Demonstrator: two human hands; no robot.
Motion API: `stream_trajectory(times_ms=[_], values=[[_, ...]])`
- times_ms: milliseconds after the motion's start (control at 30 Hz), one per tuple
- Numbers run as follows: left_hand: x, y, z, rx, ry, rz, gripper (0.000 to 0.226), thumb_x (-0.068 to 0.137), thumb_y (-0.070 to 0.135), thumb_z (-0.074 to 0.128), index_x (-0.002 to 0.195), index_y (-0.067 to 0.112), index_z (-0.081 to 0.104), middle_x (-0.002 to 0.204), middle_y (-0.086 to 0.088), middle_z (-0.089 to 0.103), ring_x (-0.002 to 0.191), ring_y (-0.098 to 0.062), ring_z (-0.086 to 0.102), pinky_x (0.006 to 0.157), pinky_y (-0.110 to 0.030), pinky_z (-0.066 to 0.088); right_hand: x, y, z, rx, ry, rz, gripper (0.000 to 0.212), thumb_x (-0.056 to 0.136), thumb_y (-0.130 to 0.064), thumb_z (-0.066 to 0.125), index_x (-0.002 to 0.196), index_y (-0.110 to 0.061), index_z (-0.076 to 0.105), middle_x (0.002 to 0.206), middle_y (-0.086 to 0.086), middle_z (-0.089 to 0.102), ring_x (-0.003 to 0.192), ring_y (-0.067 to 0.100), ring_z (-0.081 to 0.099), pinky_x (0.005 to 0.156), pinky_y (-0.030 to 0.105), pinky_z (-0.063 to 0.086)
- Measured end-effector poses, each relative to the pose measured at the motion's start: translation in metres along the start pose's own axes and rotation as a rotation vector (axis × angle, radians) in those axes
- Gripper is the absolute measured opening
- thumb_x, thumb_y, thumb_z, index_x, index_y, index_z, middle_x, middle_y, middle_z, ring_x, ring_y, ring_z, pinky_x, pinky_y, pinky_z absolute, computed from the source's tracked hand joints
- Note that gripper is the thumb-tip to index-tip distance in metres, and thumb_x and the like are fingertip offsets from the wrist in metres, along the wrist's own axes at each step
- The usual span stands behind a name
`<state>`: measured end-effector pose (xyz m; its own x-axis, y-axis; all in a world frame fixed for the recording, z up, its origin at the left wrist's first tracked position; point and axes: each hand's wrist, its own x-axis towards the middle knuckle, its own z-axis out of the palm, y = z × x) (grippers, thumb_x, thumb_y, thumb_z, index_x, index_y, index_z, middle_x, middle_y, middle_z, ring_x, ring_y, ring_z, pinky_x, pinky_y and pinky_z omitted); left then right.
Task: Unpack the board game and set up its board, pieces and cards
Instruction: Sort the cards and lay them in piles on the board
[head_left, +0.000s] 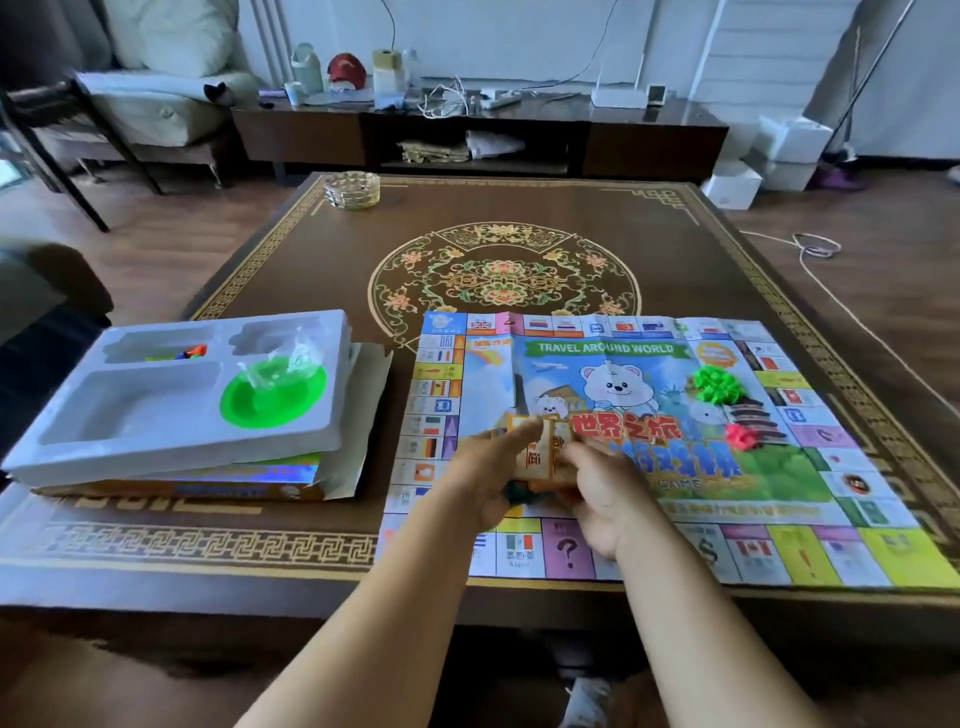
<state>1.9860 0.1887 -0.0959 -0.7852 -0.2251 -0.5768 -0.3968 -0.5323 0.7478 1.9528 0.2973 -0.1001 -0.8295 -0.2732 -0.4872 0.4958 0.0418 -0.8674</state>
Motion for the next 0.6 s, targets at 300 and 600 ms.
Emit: stream_trajectory(times_ms=[300, 600], values=[[0.005, 0.0, 0.0, -0.05, -0.068, -0.047, 0.036, 0.099, 0.022, 0.037, 0.118, 0.0, 0.058, 0.11, -0.025, 0.066, 0.091, -0.036, 0.065, 0.076, -0.044, 0.055, 0.015, 0.007, -0.003, -0.203, 0.06, -0.098, 0.023, 0.082, -0.032, 0.071, 0.098, -0.016, 0.067, 0.094, 0.006, 0.072, 0.088, 0.026, 0.069, 0.083, 0.046, 0.056], [0.002, 0.007, -0.002, 0.015, -0.089, 0.048, 0.024, 0.097, -0.001, 0.035, 0.102, -0.002, 0.059, 0.096, -0.024, 0.067, 0.076, -0.033, 0.067, 0.073, -0.046, 0.055, 0.015, -0.014, -0.013, 0.063, -0.072, 0.053, 0.009, 0.089, -0.007, 0.06, 0.097, -0.006, 0.064, 0.082, 0.012, 0.067, 0.068, 0.023, 0.064, 0.058, 0.028, 0.051]])
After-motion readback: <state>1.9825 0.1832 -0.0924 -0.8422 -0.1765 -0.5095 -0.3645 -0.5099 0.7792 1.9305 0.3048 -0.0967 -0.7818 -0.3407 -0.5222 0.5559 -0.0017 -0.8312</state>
